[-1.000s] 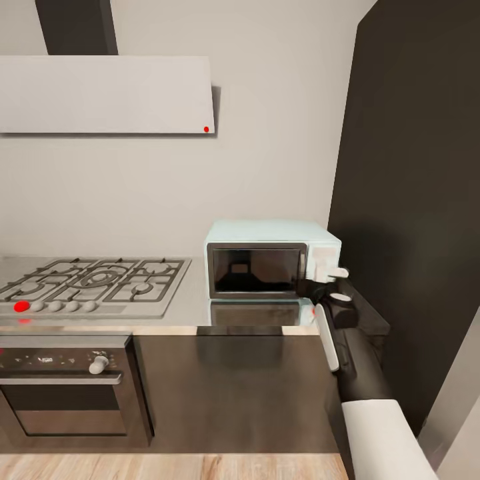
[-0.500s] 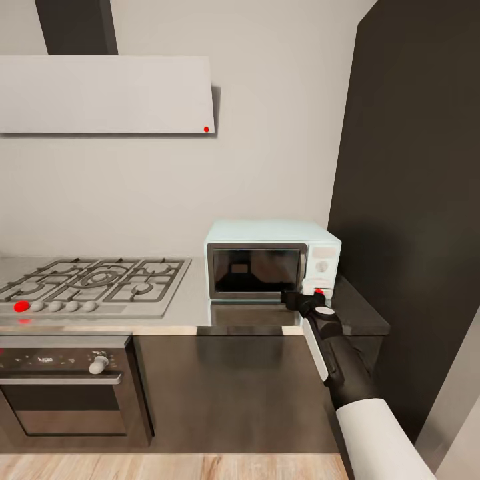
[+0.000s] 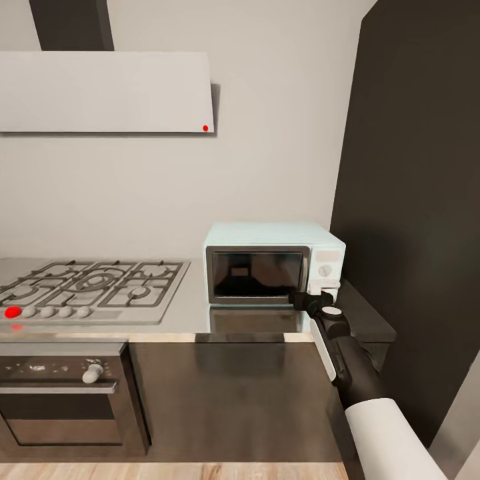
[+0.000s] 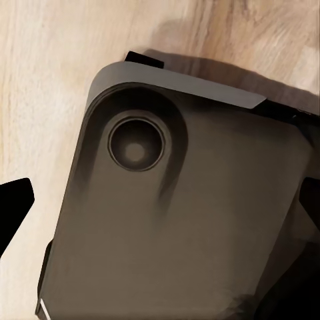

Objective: In the kitchen, take the popcorn bag from the countertop, put it into the microwave, and heat it until the popcorn is cooked so the cooked popcorn ends up inside the bag.

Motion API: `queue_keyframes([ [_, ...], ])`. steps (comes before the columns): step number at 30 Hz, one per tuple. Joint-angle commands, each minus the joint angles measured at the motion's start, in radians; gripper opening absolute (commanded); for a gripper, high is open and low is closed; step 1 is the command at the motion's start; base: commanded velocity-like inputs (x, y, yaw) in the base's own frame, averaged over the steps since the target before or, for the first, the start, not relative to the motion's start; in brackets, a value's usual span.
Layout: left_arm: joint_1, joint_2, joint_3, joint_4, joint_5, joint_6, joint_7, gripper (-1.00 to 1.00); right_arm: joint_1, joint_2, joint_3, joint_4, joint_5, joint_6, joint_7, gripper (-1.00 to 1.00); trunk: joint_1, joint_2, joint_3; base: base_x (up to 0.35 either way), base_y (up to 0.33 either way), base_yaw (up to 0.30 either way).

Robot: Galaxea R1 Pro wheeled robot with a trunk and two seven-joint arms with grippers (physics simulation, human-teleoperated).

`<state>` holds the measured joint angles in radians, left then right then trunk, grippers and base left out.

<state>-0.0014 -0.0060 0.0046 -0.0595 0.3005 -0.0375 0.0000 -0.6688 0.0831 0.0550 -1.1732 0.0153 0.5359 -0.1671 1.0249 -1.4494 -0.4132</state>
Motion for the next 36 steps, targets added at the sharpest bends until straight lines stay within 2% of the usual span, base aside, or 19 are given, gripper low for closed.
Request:
queue_keyframes([
  [1,0.0,0.0,0.0,0.0,0.005,-0.002,0.0,1.0,0.0,0.0,0.001,-0.001,0.002,0.006,-0.005,1.0,0.0,-0.001,-0.001,0.02,0.0,0.0],
  [31,0.0,0.001,0.004,0.0,0.006,-0.004,0.0,1.0,-0.001,-0.002,-0.001,0.001,0.002,0.003,-0.01,1.0,0.0,-0.001,-0.001,0.061,0.0,0.0],
  [36,0.0,0.001,0.003,0.0,0.006,-0.004,0.0,1.0,0.0,-0.021,-0.004,0.0,0.003,-0.002,-0.017,1.0,0.0,-0.001,-0.001,0.0,0.0,0.0],
])
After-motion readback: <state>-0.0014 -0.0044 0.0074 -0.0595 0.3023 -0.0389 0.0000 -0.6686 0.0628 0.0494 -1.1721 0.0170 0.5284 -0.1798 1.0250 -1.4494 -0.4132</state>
